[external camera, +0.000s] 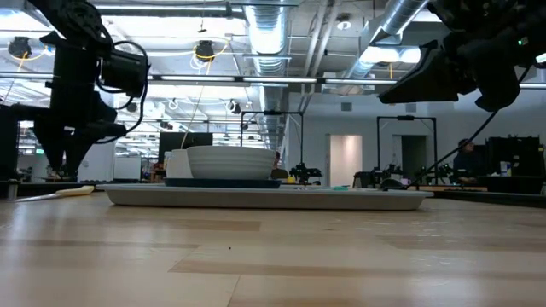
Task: Set up tray
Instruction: Put the yellow knife on the black napkin to the right of the orange fork
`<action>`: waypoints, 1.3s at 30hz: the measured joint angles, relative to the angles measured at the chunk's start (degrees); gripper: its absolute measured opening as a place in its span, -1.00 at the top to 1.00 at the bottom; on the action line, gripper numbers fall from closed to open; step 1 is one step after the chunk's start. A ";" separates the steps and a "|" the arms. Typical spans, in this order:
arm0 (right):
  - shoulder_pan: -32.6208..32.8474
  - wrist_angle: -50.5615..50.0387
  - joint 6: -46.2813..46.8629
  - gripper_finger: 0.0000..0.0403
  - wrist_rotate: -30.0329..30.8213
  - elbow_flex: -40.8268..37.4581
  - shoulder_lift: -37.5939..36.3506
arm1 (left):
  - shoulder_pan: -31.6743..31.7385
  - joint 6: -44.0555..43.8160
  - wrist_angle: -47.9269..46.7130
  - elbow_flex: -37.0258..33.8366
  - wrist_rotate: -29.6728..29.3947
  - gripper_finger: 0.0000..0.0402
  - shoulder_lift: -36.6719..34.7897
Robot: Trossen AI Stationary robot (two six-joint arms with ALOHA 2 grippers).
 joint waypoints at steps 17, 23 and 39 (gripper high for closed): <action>0.00 0.01 -0.14 0.99 0.12 0.00 0.00 | 0.14 -1.33 12.44 -3.79 3.77 0.13 0.02; 0.00 0.00 -0.13 0.99 0.15 0.00 0.00 | 0.14 -1.43 12.13 -3.79 2.12 0.13 0.25; -0.02 0.02 -0.07 0.99 0.13 0.00 0.00 | 0.09 -1.35 14.31 -3.15 0.65 0.13 15.18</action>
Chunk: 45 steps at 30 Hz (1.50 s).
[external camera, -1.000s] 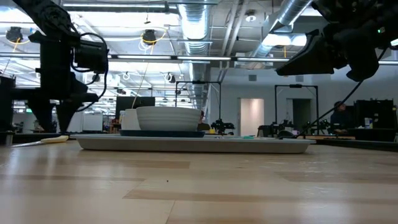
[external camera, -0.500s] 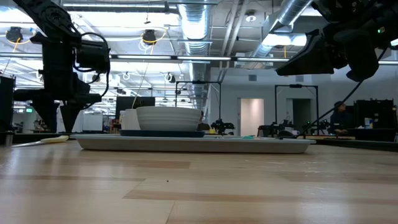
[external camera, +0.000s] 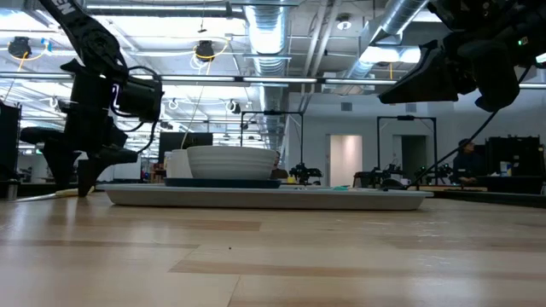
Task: Set up tray
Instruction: Put the yellow knife on the black napkin to the right of the orange fork
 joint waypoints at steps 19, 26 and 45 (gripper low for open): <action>0.00 0.00 0.07 0.99 -0.17 0.00 0.00 | -1.38 -0.31 -1.53 -0.40 0.66 0.86 -1.02; 0.00 0.02 0.07 0.99 -0.20 0.00 0.00 | -2.20 -1.07 -6.44 0.15 0.83 0.83 -3.92; 0.02 7.09 3.07 0.99 -1.94 -0.02 -0.02 | -14.47 -9.96 -19.13 20.41 -7.20 0.83 -34.66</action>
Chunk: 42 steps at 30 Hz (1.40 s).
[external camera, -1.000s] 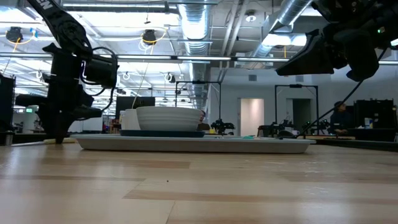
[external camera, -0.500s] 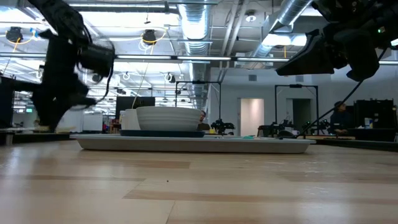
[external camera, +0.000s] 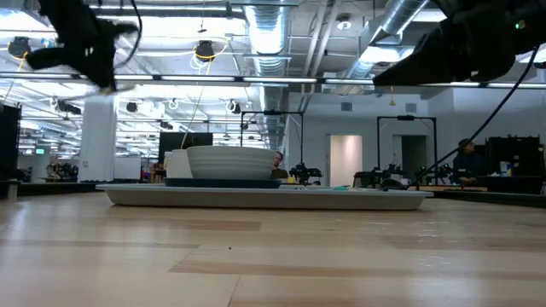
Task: Set up tray
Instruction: Put the yellow knife on the black napkin to the right of the orange fork
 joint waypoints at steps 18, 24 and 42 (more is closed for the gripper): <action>-0.35 4.74 9.53 0.99 -1.27 0.00 4.06 | -29.13 29.44 68.10 -6.95 -12.01 0.84 9.31; -1.49 16.77 3.00 0.99 -1.30 0.00 7.82 | -33.56 47.25 91.05 -6.95 -4.56 0.83 22.08; -1.51 30.22 0.02 0.99 -2.60 0.61 11.03 | -35.24 65.17 114.22 -6.95 19.55 0.84 35.74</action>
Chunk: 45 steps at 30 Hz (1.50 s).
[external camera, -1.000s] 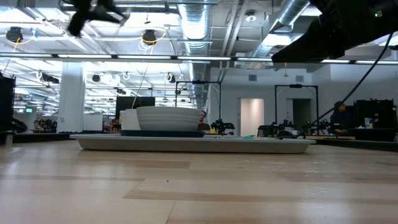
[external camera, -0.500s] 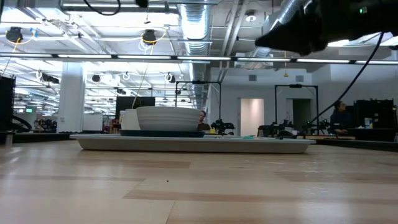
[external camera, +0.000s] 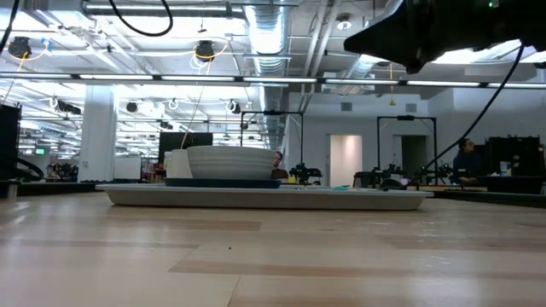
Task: Set up tray
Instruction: Put the yellow knife on the black napkin to the right of the orange fork
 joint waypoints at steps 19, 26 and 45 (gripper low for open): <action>-0.13 -4.19 -4.56 0.35 -15.38 7.84 -0.01 | -1.85 7.16 6.10 0.04 -2.04 0.83 1.53; -3.75 -11.31 -3.81 -0.01 -29.43 11.67 -0.04 | -1.83 7.17 8.81 0.13 3.05 0.82 3.34; -9.35 -11.72 -3.09 -0.06 -47.25 19.07 7.38 | -1.83 8.87 11.74 0.22 12.24 0.82 3.37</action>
